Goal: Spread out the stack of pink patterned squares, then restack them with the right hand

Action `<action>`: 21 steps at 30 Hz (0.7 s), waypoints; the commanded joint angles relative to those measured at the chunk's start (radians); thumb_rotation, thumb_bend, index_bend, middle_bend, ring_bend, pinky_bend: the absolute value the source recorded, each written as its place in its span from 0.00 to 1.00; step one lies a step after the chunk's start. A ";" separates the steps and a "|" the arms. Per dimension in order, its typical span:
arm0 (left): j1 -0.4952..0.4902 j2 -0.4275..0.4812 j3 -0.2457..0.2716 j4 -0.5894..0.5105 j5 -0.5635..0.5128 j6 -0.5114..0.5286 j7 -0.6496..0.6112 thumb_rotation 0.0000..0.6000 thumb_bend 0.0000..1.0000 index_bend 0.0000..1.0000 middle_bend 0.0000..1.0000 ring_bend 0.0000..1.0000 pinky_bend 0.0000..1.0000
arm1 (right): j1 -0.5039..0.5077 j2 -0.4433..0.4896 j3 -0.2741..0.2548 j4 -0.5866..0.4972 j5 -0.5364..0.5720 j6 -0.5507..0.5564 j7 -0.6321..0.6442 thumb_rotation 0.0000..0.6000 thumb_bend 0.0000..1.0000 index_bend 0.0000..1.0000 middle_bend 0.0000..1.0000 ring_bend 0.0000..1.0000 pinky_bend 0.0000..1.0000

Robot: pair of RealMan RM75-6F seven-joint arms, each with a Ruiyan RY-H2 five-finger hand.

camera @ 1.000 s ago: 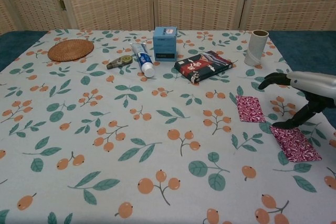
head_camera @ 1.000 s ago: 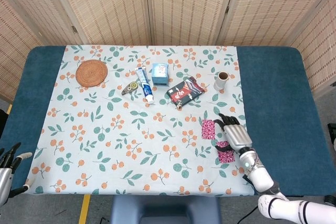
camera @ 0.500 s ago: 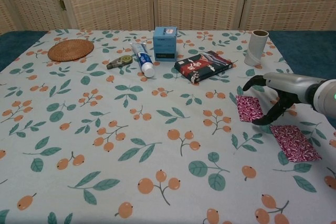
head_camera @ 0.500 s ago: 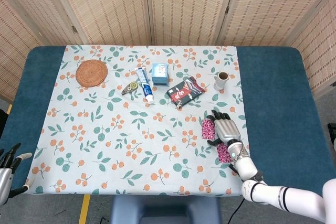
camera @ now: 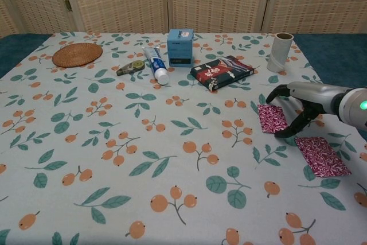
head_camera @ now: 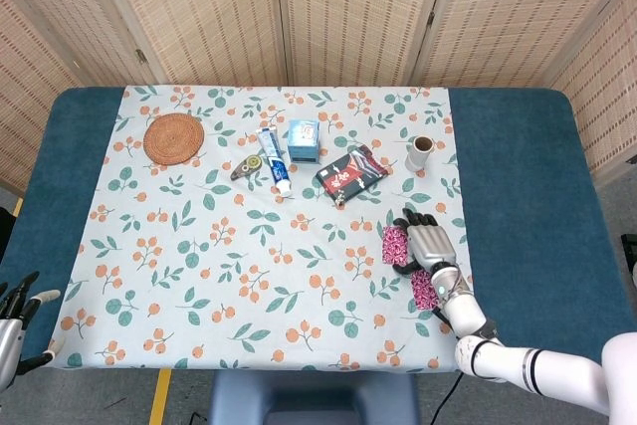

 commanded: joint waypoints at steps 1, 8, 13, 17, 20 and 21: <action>0.000 0.000 0.000 0.000 0.000 0.000 0.001 1.00 0.28 0.29 0.09 0.17 0.00 | 0.003 0.000 -0.003 0.003 0.002 -0.001 0.002 0.86 0.26 0.17 0.04 0.00 0.00; 0.000 0.000 0.000 -0.001 -0.001 -0.002 0.002 1.00 0.28 0.29 0.09 0.17 0.00 | 0.010 -0.002 -0.009 0.013 0.008 -0.003 0.011 0.86 0.26 0.20 0.04 0.00 0.00; 0.000 -0.001 0.000 0.000 -0.001 -0.003 0.001 1.00 0.28 0.29 0.09 0.17 0.00 | 0.010 0.000 -0.012 0.012 0.001 0.000 0.023 0.86 0.26 0.23 0.05 0.00 0.00; 0.000 -0.002 0.000 0.001 -0.001 -0.002 0.001 1.00 0.28 0.29 0.09 0.17 0.00 | 0.005 0.007 -0.015 0.002 -0.016 0.005 0.038 0.86 0.26 0.25 0.06 0.00 0.00; 0.001 -0.001 0.000 0.001 -0.002 -0.002 0.001 1.00 0.28 0.29 0.09 0.17 0.00 | -0.002 0.024 -0.017 -0.018 -0.041 0.012 0.055 0.86 0.26 0.25 0.06 0.00 0.00; 0.001 -0.001 0.000 0.000 -0.002 -0.002 0.001 1.00 0.28 0.29 0.09 0.17 0.00 | -0.004 0.030 -0.019 -0.024 -0.047 0.014 0.057 0.86 0.26 0.25 0.06 0.00 0.00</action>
